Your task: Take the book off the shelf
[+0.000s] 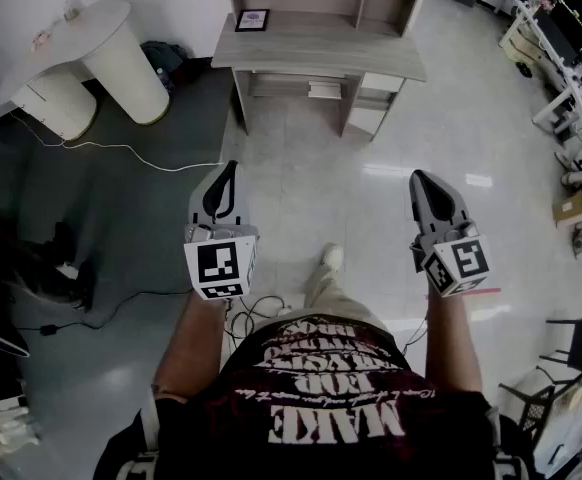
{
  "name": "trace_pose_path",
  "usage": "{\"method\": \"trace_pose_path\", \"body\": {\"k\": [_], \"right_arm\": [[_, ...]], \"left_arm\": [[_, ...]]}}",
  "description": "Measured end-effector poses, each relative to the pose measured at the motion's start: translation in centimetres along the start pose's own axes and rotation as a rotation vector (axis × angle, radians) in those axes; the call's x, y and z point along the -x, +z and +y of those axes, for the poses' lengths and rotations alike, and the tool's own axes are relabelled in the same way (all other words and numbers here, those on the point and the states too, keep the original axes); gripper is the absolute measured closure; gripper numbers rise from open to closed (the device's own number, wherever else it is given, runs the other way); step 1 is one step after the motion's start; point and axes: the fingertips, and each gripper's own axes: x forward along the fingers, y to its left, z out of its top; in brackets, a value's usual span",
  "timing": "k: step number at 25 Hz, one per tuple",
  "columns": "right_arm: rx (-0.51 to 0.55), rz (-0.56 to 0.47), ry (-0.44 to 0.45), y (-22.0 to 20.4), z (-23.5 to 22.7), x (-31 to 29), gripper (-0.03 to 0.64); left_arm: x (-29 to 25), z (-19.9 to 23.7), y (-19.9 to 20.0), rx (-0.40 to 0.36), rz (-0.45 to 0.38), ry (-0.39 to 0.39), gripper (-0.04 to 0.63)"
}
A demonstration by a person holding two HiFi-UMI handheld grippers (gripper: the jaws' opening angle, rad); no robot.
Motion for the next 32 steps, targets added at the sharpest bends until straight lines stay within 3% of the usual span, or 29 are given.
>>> {"method": "trace_pose_path", "body": {"k": [10, 17, 21, 27, 32], "right_arm": [[-0.092, -0.027, 0.028, -1.7, -2.6, -6.1, 0.614], [-0.069, 0.01, 0.021, -2.0, -8.1, -10.4, 0.614], [-0.118, -0.032, 0.04, -1.6, -11.0, -12.3, 0.613], [-0.094, -0.013, 0.033, -2.5, -16.3, -14.2, 0.612], [-0.115, -0.062, 0.059, -1.9, -20.3, -15.1, 0.612]], "left_arm": [[-6.8, 1.1, -0.5, -0.035, 0.013, -0.028, 0.588], [-14.0, 0.4, -0.1, -0.018, 0.037, -0.033, 0.588], [-17.7, -0.6, -0.1, -0.008, 0.043, -0.03, 0.588], [-23.3, -2.9, 0.9, 0.006, 0.035, -0.04, 0.588], [-26.6, -4.8, 1.3, 0.045, 0.023, -0.045, 0.588]]}}
